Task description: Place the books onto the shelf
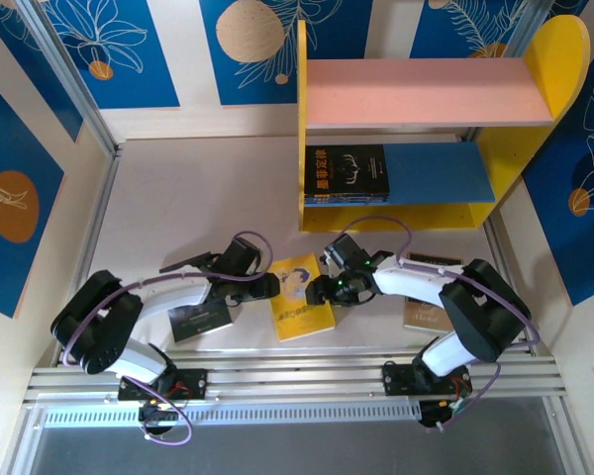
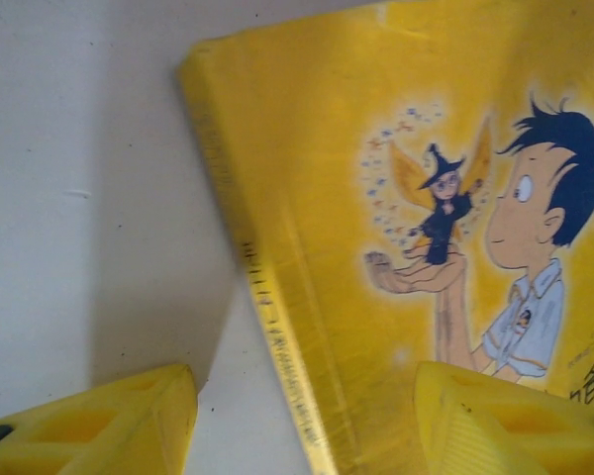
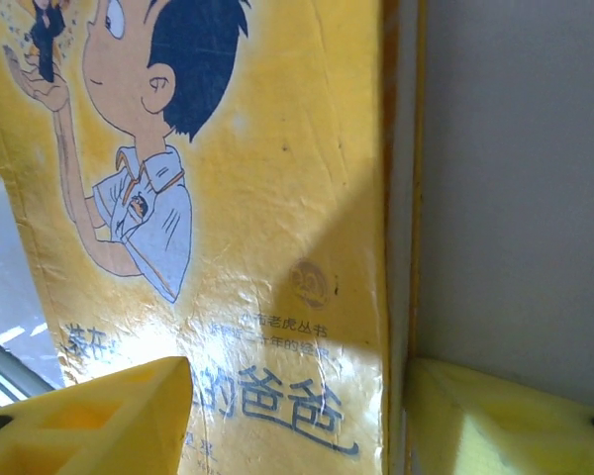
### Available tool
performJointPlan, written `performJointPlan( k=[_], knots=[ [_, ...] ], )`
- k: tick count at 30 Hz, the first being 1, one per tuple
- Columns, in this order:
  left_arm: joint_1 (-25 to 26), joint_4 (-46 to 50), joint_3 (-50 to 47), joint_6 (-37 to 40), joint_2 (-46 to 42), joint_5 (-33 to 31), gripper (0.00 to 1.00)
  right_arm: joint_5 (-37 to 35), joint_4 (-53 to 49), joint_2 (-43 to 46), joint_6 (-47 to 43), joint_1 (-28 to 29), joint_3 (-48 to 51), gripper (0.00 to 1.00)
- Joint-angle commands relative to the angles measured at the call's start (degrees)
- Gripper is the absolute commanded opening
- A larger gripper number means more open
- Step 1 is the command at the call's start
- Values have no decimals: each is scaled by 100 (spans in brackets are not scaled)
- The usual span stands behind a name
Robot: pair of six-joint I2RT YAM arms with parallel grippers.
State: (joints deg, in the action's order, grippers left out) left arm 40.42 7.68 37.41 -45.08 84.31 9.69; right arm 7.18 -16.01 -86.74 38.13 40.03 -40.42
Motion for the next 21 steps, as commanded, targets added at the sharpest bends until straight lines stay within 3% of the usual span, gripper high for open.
performJointPlan(
  k=[1,7,12,21],
  knots=[
    [80,-127,-45,-55,172,182,61,248,278,-301,115,93,-88,59],
    [75,-153,-7,-36,254,222,61,299,513,-500,180,110,36,48],
    [80,-167,-11,-34,225,226,60,433,908,-560,274,110,278,30],
    [88,-324,-96,-45,-159,330,56,573,1198,-851,360,116,372,27]
  ],
)
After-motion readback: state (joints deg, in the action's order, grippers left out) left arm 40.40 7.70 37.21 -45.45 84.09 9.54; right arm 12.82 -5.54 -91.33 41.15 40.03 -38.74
